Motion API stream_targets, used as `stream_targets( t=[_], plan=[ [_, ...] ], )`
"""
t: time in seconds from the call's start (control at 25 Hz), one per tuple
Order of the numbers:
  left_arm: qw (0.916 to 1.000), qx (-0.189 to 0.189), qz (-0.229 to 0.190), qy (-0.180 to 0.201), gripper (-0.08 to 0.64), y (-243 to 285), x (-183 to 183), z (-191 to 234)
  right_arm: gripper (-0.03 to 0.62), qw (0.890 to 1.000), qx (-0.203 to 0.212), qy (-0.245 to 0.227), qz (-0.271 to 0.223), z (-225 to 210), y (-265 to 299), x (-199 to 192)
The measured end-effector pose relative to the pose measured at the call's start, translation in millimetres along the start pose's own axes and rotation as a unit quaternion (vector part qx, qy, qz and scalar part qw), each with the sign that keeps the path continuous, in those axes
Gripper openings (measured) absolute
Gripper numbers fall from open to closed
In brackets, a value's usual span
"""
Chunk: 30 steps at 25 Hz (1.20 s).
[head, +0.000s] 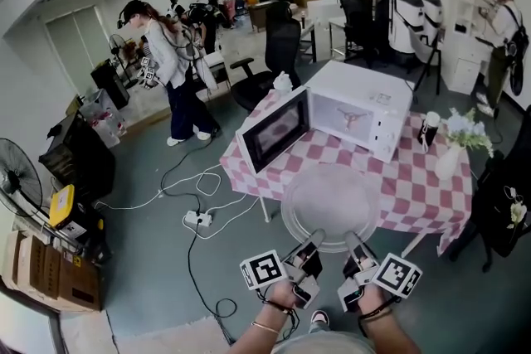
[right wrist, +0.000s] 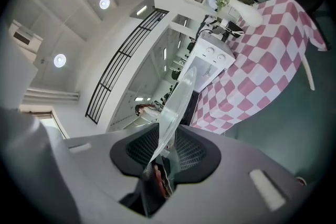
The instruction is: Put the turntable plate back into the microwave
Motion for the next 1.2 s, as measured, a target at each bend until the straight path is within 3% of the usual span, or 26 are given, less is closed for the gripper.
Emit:
stream_targets(
  t=[0.12,0.36,0.56,0.68,0.8,1.0,1.2],
  plan=[
    [1.0,0.003,-0.002,0.006,0.067,18.0,14.3,5.6,0.092,1.0,0.001,-0.002,0.004,-8.9,11.2,19.8],
    [0.9985,-0.005,-0.002,0.055,0.067,54.8,42.6,13.6,0.092,1.0,0.004,0.001,0.01,-27.4,28.8,55.8],
    [0.9987,0.005,0.001,0.05,0.067,68.2,58.4,24.0,0.092,1.0,0.003,0.01,0.014,-39.3,45.3,69.1],
    [0.9995,0.011,0.0,0.028,0.067,76.9,67.9,32.3,0.092,1.0,-0.006,0.016,0.016,-46.6,56.1,78.3],
    [0.9991,0.006,0.004,0.042,0.067,88.5,84.9,40.9,0.092,0.999,-0.016,0.023,0.017,-55.6,69.5,88.5],
    [0.9994,0.004,0.015,0.031,0.067,107.4,124.2,51.8,0.092,0.997,-0.053,0.052,0.008,-66.2,99.3,108.3],
    [0.9982,-0.002,0.036,0.048,0.067,130.4,178.0,61.9,0.092,0.998,-0.045,0.045,-0.01,-67.0,145.1,139.7]
  ],
)
Point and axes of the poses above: the fingertips, and each gripper's own axes: y forward along the fingers, z to its left, x out of its top, the point moved 4 cm from there along -y, backward along the fingers, and after that the axes turned 12 degrees about z, right-handed, at the moved point
